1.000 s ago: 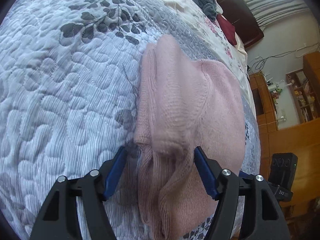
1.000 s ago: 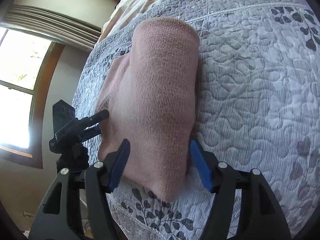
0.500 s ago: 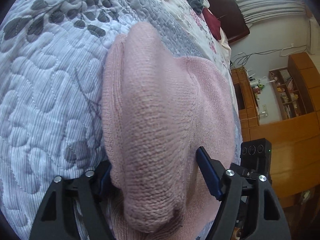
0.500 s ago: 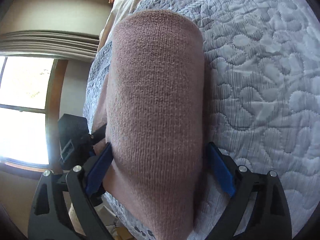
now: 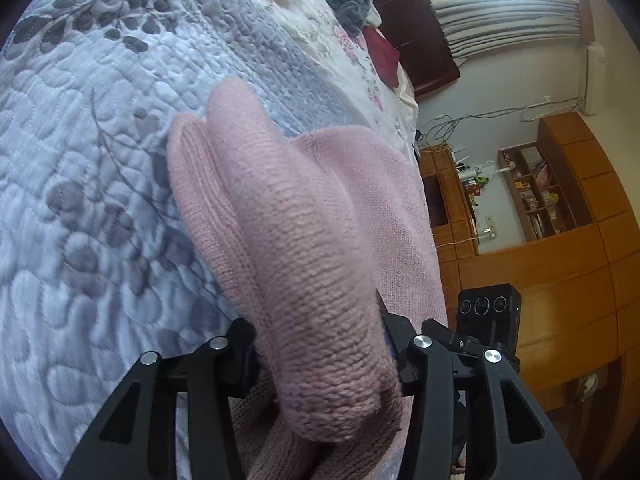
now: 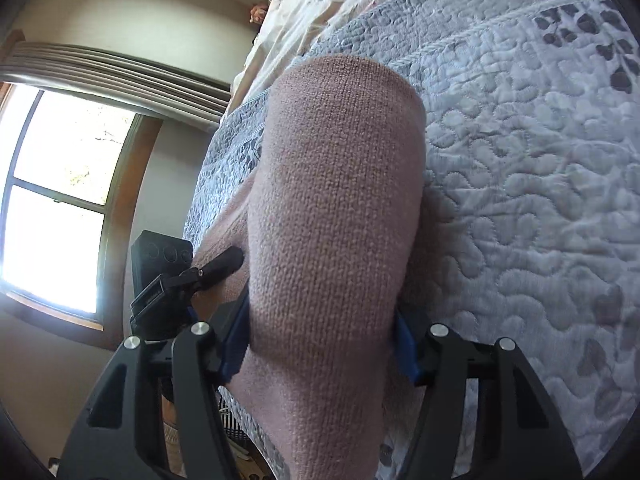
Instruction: Fold small clothes
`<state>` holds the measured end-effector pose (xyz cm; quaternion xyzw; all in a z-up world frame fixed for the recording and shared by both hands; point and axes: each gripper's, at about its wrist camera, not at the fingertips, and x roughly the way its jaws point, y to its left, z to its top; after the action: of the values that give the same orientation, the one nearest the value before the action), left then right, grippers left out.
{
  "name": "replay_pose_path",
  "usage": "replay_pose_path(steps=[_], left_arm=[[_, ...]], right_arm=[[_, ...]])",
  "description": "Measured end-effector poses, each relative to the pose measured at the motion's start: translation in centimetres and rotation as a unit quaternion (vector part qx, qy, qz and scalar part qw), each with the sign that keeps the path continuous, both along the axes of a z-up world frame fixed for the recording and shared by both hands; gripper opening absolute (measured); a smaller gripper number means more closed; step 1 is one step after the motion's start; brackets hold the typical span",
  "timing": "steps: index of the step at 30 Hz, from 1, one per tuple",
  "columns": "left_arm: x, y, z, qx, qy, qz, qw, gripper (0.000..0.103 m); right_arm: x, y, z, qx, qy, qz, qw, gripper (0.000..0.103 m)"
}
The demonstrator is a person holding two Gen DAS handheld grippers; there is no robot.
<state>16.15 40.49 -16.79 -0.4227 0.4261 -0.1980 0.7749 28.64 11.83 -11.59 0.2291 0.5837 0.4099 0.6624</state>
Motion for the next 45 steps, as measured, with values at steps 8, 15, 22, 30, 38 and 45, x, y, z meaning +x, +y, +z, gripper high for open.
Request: replay_pose_path(steps=[8,15,22,30,38,45], left_arm=[[-1.9,-9.8,2.5,0.017,-0.047,-0.036,0.9981,0.047],[-3.2,-13.2,-1.1,0.028,-0.009,-0.031,0.9991,0.047],[-6.0,-12.6,-5.6,0.027,0.016,-0.013,0.9994,0.054],[-7.7,-12.8,-4.4,0.065,0.032,0.003,0.9974,0.060],[-12.8,-13.0,-0.4,0.143,0.009,0.021,0.9894,0.061],[-15.5,-15.8,-0.5,0.192,0.017,-0.002,0.9813,0.064]], right_arm=[[-3.5,-10.2,3.0,0.003,-0.039,-0.035,0.999,0.059],[-5.0,-14.5,0.0,-0.016,-0.015,-0.059,0.998,0.059],[-6.8,-15.6,-4.7,-0.009,0.007,-0.069,0.998,0.065],[-7.7,-16.5,-5.4,0.001,0.016,-0.072,0.997,0.077],[-12.6,-19.7,-4.1,-0.026,-0.003,-0.077,0.997,0.077],[-15.7,-20.5,-4.6,-0.043,0.000,-0.076,0.996,0.054]])
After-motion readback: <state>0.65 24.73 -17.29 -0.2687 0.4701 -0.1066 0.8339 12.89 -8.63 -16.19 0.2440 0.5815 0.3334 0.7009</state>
